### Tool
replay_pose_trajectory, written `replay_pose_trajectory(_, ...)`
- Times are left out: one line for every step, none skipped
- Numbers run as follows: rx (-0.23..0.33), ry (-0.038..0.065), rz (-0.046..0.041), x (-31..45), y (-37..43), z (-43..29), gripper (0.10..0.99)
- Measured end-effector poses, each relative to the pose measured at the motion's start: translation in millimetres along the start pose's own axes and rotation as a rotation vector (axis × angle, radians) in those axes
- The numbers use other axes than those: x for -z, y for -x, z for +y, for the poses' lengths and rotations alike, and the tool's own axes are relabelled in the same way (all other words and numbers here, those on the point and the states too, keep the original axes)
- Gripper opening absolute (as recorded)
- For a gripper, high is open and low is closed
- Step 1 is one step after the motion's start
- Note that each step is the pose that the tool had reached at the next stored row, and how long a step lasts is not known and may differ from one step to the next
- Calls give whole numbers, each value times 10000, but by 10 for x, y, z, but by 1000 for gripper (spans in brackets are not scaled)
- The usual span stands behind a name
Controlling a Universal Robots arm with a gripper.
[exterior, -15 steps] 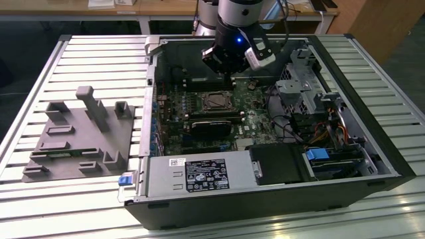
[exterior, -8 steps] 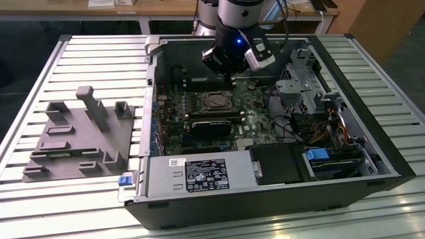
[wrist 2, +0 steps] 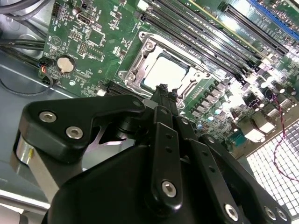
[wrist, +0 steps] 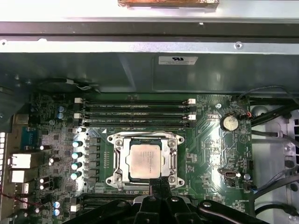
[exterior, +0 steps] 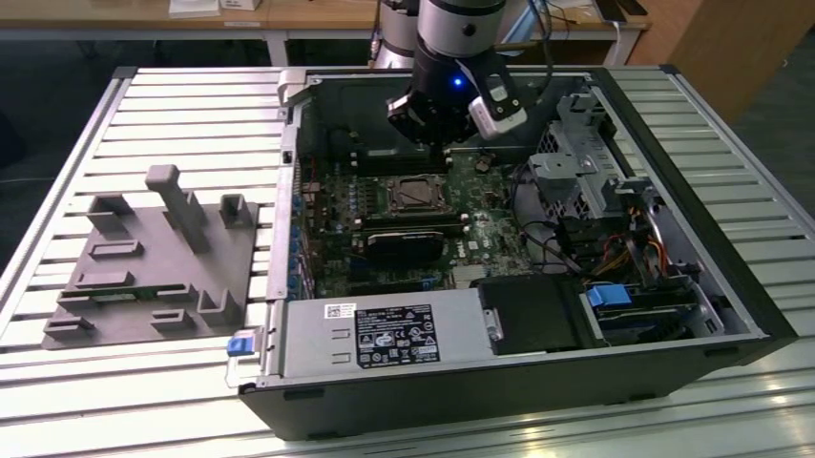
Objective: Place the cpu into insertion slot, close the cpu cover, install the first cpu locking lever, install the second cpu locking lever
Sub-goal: 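Install the second cpu locking lever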
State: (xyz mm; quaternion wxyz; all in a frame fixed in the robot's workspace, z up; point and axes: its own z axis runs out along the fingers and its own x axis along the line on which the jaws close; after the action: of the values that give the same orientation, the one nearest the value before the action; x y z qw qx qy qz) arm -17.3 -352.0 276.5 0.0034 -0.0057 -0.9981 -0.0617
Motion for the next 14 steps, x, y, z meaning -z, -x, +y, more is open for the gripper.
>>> replay_pose_trajectory(1,-1,1,-8,0,-8,106)
replay_pose_trajectory(1,0,1,-18,0,-13,106)
replay_pose_trajectory(0,-1,0,-32,0,-17,106)
replay_pose_trajectory(0,0,0,-49,0,-19,106)
replay_pose_trajectory(0,0,1,-67,0,-21,106)
replay_pose_trajectory(1,-1,1,-87,1,-24,106)
replay_pose_trajectory(1,-1,1,-104,1,-26,106)
replay_pose_trajectory(1,-1,1,-119,1,-28,106)
replay_pose_trajectory(2,0,0,-127,1,-29,106)
replay_pose_trajectory(1,0,0,-135,1,-30,106)
replay_pose_trajectory(1,0,0,-141,1,-32,106)
replay_pose_trajectory(1,0,0,-149,1,-35,106)
replay_pose_trajectory(1,-1,0,-156,1,-39,106)
replay_pose_trajectory(2,-3,1,-164,0,-51,106)
